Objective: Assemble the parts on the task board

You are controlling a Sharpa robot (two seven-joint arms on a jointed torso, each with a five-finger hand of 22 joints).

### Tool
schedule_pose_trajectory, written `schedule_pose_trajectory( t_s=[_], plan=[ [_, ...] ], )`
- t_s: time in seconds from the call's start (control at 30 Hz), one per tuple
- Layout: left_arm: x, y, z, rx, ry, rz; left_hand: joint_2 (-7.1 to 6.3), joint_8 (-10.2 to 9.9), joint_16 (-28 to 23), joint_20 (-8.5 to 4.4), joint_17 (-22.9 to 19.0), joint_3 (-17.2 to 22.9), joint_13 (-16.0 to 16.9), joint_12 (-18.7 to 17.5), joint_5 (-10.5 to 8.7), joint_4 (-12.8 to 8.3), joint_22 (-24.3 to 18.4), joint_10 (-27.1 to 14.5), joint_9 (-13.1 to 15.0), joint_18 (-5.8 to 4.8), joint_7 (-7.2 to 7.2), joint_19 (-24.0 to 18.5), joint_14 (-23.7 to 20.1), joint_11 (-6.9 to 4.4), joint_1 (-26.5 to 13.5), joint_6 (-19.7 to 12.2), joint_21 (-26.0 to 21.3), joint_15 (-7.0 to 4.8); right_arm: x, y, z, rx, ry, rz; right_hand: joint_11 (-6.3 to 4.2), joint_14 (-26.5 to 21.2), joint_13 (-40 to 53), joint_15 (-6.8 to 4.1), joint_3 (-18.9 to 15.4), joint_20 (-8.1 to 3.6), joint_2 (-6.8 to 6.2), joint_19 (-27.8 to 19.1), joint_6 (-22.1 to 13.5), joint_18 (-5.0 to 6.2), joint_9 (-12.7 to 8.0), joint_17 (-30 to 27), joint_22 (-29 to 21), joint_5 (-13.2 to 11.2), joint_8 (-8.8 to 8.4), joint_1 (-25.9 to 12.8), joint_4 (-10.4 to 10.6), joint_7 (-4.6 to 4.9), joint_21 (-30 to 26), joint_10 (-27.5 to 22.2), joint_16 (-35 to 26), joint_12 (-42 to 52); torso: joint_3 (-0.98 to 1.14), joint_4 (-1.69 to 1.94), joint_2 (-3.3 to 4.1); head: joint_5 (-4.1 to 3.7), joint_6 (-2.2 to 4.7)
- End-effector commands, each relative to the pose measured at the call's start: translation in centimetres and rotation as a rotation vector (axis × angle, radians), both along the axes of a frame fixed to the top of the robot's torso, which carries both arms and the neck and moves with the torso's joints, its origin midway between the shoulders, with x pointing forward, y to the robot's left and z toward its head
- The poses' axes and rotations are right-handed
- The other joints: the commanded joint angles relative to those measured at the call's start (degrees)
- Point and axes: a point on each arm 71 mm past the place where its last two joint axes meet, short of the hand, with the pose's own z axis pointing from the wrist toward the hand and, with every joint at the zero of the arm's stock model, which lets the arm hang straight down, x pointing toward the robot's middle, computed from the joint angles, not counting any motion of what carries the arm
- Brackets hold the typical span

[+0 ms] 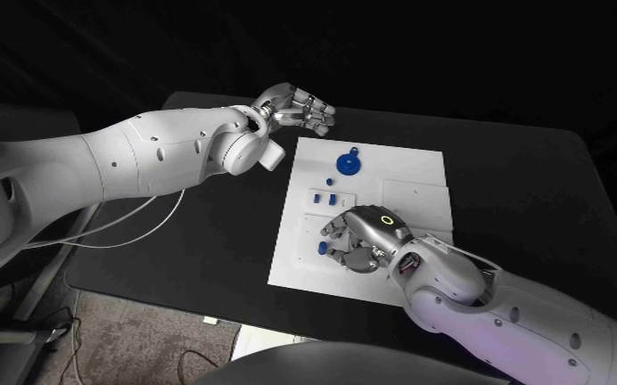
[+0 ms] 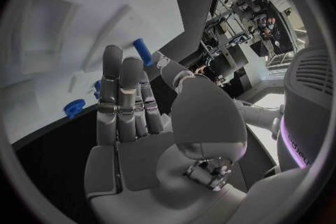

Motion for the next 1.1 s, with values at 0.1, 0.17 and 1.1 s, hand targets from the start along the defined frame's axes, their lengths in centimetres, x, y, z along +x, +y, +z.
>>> schedule_pose_trajectory(
  t_s=[0.1,0.17,1.1],
  plan=[
    [0.0,-0.1,0.1,-0.009,-0.001,-0.010,-0.06,-0.05,-0.10,0.02,0.06,-0.12,-0.07,-0.13,-0.13,0.33,-0.06,0.23,0.03,-0.28,-0.13,0.35,0.08,0.15,-0.42,-0.38,0.17,-0.09,0.3,-1.4,1.3,0.137,0.037,-0.020,-0.07,-0.38,-0.09,0.42,1.70,-0.06,0.38,-0.08,0.77,1.06,-0.02,-0.15,0.04,0.52,-0.18,0.37,-0.42,0.49,-0.36,0.32,0.03,-0.34,0.06,-0.17,-0.13,-0.41,0.46],
    [0.0,0.0,0.1,-0.008,-0.001,-0.009,-0.06,-0.05,-0.10,0.02,0.06,-0.12,-0.07,-0.13,-0.13,0.33,-0.06,0.23,0.03,-0.28,-0.13,0.35,0.08,0.15,-0.42,-0.38,0.17,-0.09,0.6,-2.3,1.8,0.163,0.058,-0.032,-0.31,-0.61,-0.07,0.33,2.05,-0.08,0.70,-0.39,1.92,0.99,0.08,-0.21,0.13,0.56,-0.10,0.35,-0.36,0.17,-0.38,1.02,-0.06,-0.32,0.06,-0.17,-0.12,-0.75,0.67],
    [0.1,0.2,-0.5,-0.006,0.012,-0.004,0.07,-0.03,-0.10,0.00,0.08,-0.14,-0.06,-0.12,-0.07,0.39,-0.18,0.29,0.03,-0.27,-0.14,0.41,0.14,0.12,-0.43,-0.36,0.21,-0.11,4.6,-16.6,2.7,-0.002,0.504,-0.389,-5.21,-0.49,5.65,-2.59,-18.73,-2.94,5.15,0.40,7.67,-2.06,18.50,0.55,-1.51,8.64,3.27,-3.98,5.37,-4.91,-2.65,11.97,-0.94,7.26,1.12,-1.55,-1.32,-7.24,1.19]
  ],
)
